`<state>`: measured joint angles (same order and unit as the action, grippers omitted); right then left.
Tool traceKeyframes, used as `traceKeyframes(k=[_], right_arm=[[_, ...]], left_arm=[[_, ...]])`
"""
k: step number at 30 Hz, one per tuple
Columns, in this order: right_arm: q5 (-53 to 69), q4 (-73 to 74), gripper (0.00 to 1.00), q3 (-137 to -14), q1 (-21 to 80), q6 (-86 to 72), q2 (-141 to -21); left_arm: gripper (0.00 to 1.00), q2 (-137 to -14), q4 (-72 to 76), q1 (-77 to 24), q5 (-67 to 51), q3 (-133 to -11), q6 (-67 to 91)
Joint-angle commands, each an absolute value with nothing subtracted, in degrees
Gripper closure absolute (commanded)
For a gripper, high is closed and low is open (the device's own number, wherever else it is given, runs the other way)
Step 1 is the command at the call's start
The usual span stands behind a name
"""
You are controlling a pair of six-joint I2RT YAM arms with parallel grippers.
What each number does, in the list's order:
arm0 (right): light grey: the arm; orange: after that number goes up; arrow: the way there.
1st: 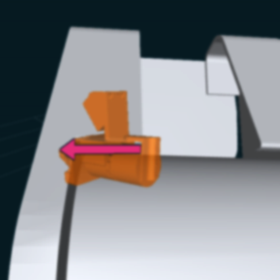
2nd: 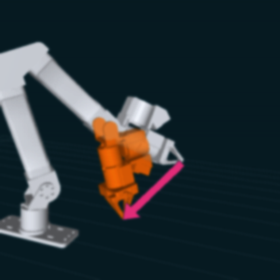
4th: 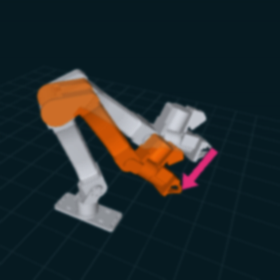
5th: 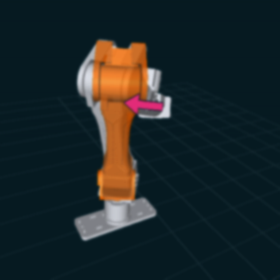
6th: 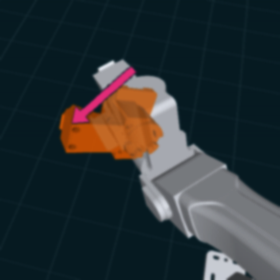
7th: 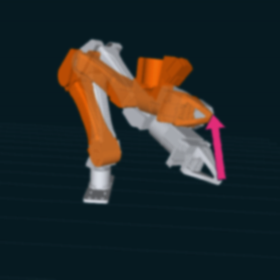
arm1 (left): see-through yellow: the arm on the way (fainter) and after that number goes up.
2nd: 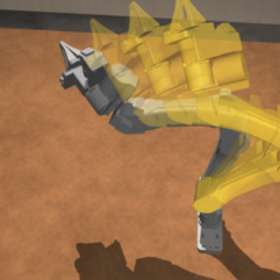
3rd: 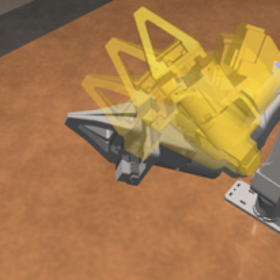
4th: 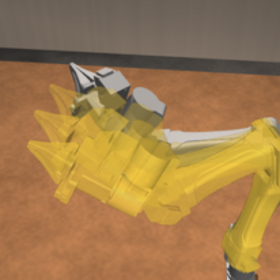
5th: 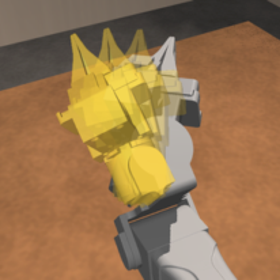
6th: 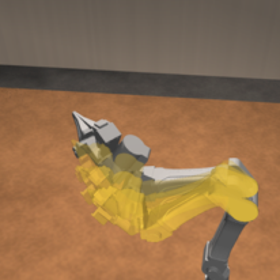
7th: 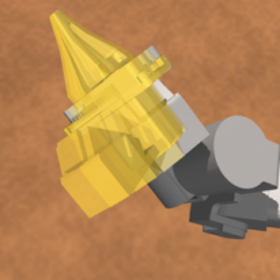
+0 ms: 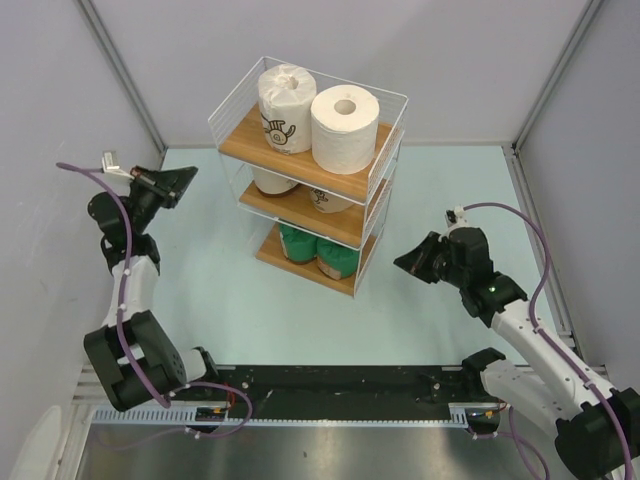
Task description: Place and organize the paper towels onto the shelf
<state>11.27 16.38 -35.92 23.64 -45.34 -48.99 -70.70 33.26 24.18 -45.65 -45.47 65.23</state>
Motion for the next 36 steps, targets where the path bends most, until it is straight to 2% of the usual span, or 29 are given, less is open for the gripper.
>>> traceKeyframes(k=[1,9,16,26,36], right_arm=[[13.09,14.50,0.98,-36.04,23.38,-45.35,-49.39],[13.71,15.47,0.98,-34.28,23.29,-45.53,-48.08],[14.06,17.14,0.98,-34.19,22.59,-44.74,-47.02],[14.41,17.40,0.98,-34.10,21.89,-44.56,-47.37],[14.59,18.46,0.98,-34.10,21.62,-44.30,-46.67]], left_arm=[[1.00,-72.85,43.59,24.08,-55.09,-49.39,70.13],[1.00,-78.31,38.68,17.94,-58.18,-58.43,65.48],[1.00,-82.61,38.33,16.53,-61.52,-63.54,64.35],[1.00,-85.96,23.93,10.91,-59.50,-71.53,54.06],[1.00,-89.65,18.46,7.12,-58.45,-76.37,49.75]])
